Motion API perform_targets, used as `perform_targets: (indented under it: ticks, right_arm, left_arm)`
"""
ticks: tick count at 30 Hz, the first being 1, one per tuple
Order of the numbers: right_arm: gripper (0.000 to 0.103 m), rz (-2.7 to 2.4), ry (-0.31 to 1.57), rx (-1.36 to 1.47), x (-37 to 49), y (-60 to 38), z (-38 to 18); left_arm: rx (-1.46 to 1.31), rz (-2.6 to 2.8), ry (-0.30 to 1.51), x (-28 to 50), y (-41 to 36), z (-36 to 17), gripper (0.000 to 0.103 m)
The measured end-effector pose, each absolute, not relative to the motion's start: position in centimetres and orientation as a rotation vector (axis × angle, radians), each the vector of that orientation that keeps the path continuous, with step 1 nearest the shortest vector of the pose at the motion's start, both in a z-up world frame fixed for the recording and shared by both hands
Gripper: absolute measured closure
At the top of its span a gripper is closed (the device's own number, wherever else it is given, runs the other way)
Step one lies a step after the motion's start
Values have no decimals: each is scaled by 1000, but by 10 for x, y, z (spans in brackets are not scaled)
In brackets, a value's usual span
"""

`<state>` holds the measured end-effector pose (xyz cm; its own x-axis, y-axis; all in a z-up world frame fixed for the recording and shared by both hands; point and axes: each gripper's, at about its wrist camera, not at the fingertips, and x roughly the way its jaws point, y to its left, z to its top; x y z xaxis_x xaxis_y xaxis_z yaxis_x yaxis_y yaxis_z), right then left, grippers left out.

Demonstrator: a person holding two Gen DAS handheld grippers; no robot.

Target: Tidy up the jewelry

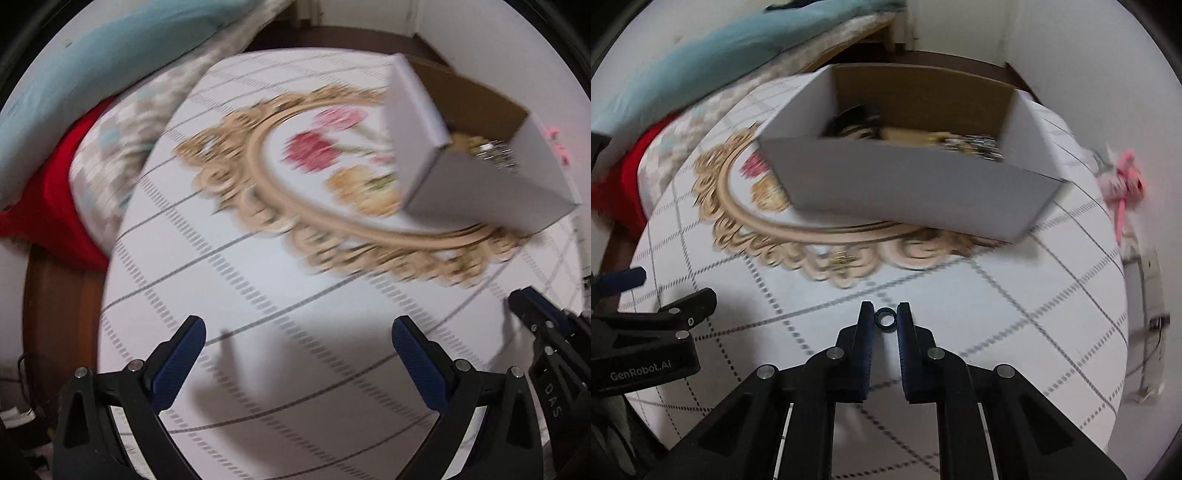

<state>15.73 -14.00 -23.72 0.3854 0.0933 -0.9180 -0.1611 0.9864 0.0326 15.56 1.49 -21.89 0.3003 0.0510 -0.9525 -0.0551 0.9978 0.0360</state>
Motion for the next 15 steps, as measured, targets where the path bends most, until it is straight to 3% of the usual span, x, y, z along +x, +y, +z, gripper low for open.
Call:
perform_targets:
  ticks: [6, 9, 12, 14, 15]
  right_arm:
    - [90, 31, 1167, 44, 158, -202, -231]
    - [90, -14, 1174, 71, 159, -225, -234]
    - [90, -42, 1173, 88, 159, -239, -235]
    - [90, -50, 1172, 99, 158, -245, -235]
    - [90, -55, 1169, 100, 159, -247, -235]
  left_arm:
    - [-11, -56, 1226, 174, -37, -218, 3]
    - [24, -76, 1219, 179, -56, -222, 13]
    - [70, -82, 1213, 180, -72, -226, 40]
    - [68, -97, 1202, 182, -76, -227, 65]
    - [69, -98, 1200, 183, -75, -227, 67]
